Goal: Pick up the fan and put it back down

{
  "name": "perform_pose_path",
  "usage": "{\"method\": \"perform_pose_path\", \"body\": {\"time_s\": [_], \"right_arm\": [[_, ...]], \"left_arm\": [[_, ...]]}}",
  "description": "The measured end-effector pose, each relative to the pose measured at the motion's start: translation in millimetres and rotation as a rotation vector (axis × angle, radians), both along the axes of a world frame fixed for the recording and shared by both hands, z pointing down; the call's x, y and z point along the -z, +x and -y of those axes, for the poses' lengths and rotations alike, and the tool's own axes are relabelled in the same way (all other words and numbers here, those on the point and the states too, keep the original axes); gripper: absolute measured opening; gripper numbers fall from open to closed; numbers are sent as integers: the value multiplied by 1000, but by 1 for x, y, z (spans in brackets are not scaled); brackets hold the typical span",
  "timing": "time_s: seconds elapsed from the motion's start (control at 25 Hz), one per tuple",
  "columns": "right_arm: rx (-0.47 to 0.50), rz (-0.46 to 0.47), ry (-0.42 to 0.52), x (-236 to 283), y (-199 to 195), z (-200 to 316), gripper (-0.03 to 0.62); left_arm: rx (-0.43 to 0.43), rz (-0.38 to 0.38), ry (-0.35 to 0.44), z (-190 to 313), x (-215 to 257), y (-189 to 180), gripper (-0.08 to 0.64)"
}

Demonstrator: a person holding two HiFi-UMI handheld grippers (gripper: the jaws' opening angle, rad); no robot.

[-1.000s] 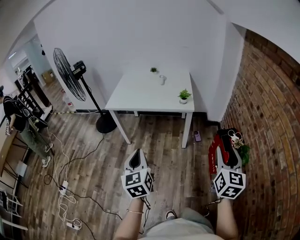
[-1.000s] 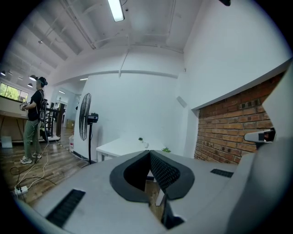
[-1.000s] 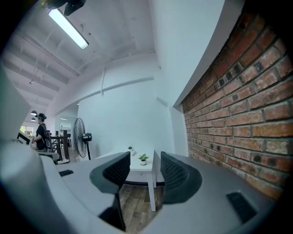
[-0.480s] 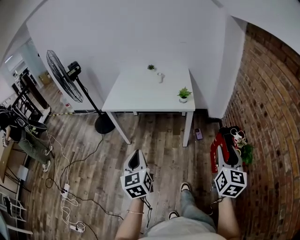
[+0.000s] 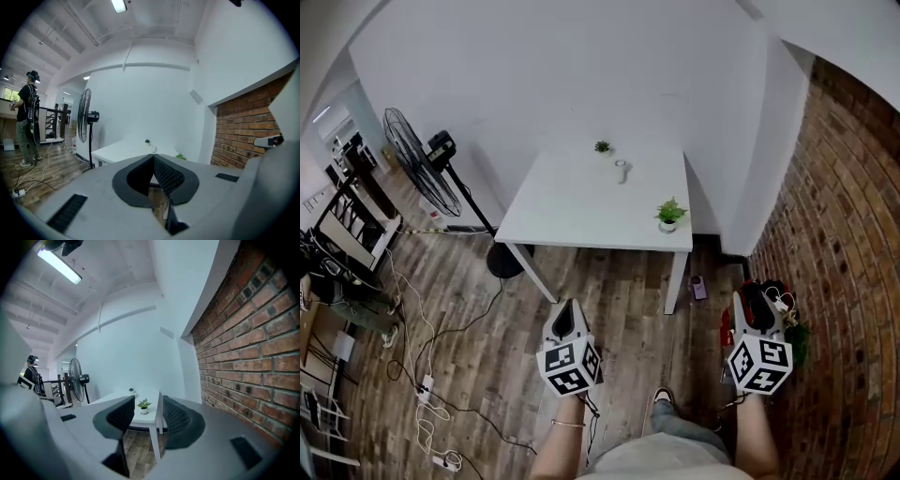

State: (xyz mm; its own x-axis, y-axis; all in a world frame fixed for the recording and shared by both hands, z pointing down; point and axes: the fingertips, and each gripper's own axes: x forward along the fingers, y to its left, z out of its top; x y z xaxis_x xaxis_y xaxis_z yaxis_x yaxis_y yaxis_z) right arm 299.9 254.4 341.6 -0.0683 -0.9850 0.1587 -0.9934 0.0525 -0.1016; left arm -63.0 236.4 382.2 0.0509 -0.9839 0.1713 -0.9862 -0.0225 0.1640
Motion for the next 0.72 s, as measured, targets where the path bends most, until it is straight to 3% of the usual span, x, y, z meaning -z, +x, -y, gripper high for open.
{"method": "perform_pose_path", "body": {"time_s": [0.32, 0.72], "right_arm": [[42, 3, -2, 6, 24, 94, 190], [88, 72, -35, -12, 32, 179, 189]], "left_arm": [[47, -14, -20, 76, 1, 19, 12], [79, 43, -35, 144, 5, 28, 12]]}}
